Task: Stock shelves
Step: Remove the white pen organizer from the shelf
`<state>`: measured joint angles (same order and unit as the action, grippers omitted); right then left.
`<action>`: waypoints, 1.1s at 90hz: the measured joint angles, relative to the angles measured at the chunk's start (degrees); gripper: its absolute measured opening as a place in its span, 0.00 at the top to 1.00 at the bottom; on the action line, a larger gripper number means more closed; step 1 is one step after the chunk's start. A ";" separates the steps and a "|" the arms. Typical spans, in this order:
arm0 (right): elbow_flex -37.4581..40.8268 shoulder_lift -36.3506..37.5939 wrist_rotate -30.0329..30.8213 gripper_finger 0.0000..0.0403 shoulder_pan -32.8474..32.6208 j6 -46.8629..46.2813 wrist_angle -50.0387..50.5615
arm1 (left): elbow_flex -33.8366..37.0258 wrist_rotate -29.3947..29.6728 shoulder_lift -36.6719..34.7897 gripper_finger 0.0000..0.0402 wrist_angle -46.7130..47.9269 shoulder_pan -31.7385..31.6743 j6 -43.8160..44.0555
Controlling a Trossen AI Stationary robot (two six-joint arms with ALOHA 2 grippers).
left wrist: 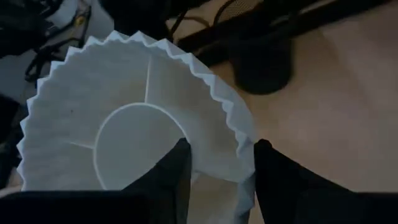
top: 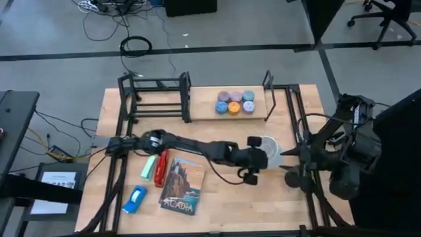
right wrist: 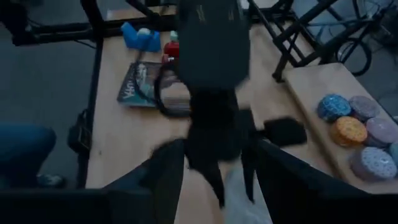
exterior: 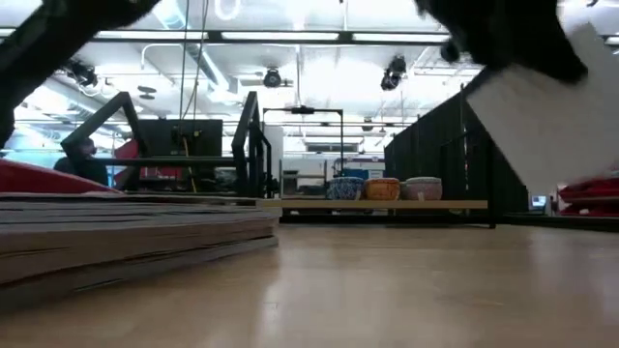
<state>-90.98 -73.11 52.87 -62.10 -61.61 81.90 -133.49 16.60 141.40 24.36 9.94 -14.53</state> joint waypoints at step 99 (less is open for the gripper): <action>4.17 -0.01 -2.13 0.59 -1.16 -3.29 0.73 | -1.73 0.14 -3.67 0.36 11.78 0.10 14.15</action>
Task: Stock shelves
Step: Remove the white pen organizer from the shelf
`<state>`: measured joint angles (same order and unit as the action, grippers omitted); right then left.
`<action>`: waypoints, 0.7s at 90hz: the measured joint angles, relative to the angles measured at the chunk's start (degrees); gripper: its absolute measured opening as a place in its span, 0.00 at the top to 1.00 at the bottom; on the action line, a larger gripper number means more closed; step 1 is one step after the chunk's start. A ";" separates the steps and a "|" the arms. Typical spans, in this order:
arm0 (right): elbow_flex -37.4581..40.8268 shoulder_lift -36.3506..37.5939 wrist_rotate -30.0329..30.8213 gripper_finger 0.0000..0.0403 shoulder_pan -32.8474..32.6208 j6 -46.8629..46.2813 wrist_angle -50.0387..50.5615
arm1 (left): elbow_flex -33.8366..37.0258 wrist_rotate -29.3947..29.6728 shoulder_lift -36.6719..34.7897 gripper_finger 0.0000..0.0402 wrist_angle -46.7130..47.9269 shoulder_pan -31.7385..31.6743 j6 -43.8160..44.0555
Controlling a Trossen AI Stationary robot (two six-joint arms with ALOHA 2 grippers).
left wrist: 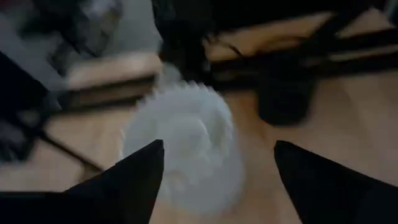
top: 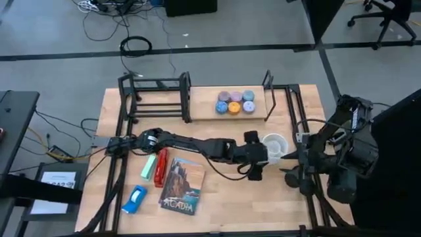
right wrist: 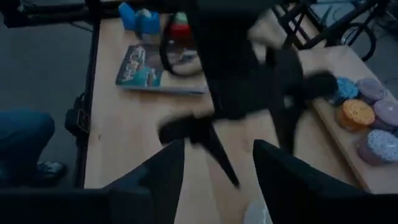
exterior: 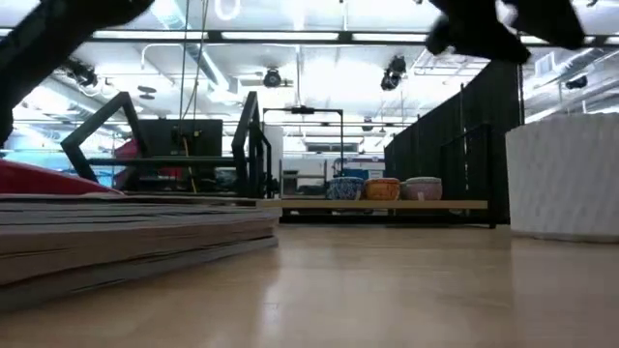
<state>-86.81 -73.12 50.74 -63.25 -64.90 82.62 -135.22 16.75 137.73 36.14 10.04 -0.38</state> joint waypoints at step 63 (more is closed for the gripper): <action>1.21 0.02 1.63 0.60 1.10 -0.07 -0.64 | 12.61 -9.59 11.09 0.98 -38.65 -6.32 6.04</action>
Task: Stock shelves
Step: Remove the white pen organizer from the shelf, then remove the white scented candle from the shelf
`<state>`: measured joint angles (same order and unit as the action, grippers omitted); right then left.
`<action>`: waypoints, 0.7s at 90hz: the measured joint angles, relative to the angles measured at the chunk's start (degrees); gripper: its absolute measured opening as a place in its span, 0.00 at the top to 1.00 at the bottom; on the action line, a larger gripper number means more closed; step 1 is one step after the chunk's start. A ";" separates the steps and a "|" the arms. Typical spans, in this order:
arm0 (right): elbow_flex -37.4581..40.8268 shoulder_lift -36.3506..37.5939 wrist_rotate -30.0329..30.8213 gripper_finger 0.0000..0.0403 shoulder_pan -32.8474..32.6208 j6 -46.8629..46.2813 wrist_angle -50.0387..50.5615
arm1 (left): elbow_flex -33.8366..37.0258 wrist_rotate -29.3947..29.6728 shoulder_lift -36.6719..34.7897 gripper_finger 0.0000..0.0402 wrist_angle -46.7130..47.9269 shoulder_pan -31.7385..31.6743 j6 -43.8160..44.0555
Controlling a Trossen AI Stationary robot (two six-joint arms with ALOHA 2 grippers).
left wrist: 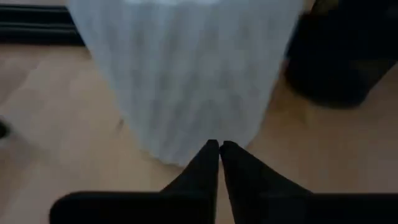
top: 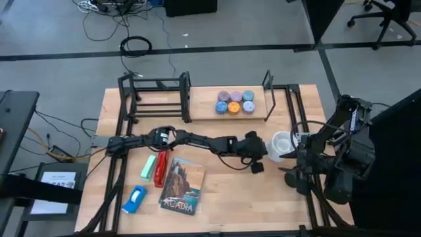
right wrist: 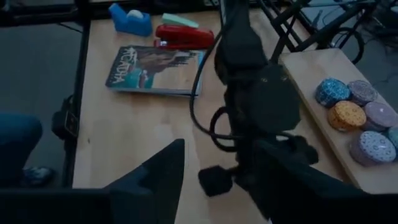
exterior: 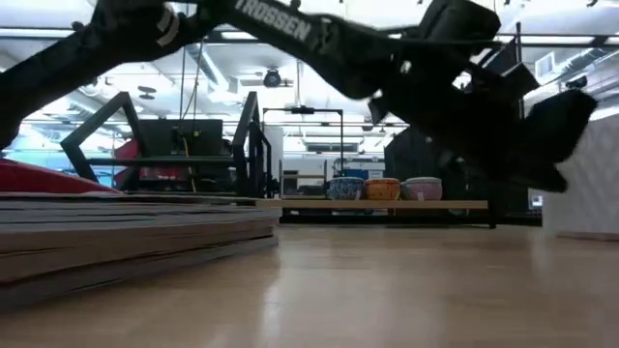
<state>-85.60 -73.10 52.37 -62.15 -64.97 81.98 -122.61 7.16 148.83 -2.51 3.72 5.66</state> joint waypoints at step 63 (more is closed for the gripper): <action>0.00 0.00 -14.03 0.66 36.13 29.36 0.30 | 0.01 7.49 -15.51 0.79 53.61 9.12 5.51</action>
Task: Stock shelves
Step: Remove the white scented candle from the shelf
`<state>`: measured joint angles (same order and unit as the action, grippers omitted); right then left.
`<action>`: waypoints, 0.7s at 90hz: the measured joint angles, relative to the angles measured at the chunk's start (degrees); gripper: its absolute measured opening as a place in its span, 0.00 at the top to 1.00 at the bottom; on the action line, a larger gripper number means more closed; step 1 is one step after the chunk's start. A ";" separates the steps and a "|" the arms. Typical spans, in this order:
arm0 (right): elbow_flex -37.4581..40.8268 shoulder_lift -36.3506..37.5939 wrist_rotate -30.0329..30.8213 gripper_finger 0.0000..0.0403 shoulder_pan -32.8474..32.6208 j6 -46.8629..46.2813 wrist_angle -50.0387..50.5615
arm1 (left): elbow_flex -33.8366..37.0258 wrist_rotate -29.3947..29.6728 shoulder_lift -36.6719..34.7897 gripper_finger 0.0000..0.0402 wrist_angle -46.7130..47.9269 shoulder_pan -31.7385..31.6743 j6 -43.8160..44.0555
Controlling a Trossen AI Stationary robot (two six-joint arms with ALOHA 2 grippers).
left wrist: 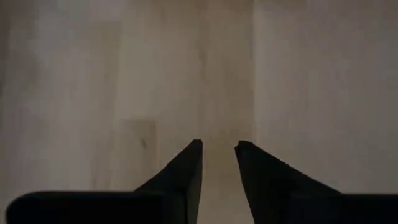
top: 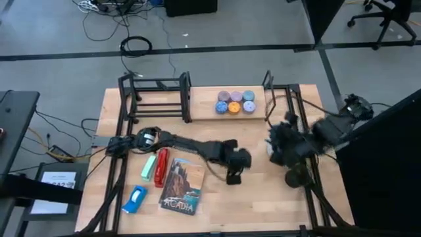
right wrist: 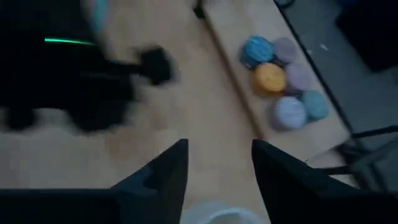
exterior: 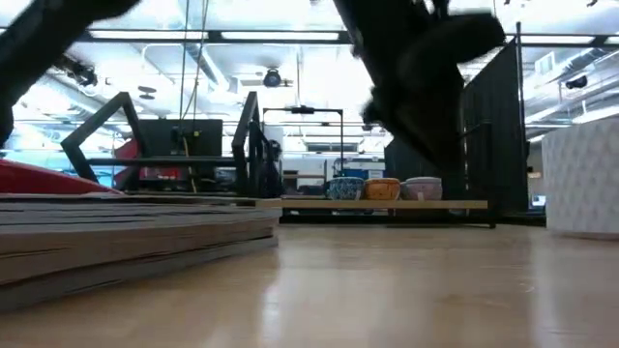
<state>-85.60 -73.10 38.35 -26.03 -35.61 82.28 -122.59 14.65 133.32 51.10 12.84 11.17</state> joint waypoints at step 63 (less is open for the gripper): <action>-0.02 -11.95 -39.64 0.62 53.90 34.33 -16.86 | 44.75 17.86 -32.63 0.86 -29.23 7.20 21.02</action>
<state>-85.62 -85.05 -1.29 27.88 -1.28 65.41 -77.85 32.51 100.68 21.87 20.03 32.19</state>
